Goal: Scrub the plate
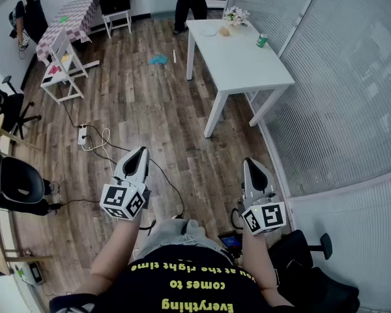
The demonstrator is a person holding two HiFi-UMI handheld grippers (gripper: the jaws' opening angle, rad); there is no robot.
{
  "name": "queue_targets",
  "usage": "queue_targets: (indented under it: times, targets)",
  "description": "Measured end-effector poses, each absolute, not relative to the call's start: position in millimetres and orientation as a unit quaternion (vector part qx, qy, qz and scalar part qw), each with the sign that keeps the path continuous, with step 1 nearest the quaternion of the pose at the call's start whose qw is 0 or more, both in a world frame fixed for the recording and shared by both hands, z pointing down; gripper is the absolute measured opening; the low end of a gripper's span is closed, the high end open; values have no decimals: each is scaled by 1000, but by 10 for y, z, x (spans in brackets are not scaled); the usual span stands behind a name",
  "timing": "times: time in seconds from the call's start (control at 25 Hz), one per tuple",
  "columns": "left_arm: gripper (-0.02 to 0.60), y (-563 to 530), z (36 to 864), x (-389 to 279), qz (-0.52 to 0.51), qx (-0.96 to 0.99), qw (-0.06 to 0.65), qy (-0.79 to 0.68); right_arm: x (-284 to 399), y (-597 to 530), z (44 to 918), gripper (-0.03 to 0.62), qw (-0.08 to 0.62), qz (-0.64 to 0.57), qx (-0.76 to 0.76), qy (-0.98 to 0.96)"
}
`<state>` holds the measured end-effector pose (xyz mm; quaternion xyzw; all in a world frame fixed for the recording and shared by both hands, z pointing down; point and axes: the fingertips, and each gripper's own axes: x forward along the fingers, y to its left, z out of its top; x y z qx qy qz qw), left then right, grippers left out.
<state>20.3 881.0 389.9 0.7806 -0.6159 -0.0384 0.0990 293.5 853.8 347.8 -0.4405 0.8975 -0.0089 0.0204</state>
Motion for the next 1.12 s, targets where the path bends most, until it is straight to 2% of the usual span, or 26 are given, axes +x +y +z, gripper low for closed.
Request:
queue_targets:
  times: [0.6,1.12]
  targets:
    - [2,8716,3903,411,-36,776,92,-623,3118,8465,3528,5,13,-1,-437,899]
    - [2,8666,3898,585,-28,770,77,-633,3367,8418,3557,6,36,-14,-428,903]
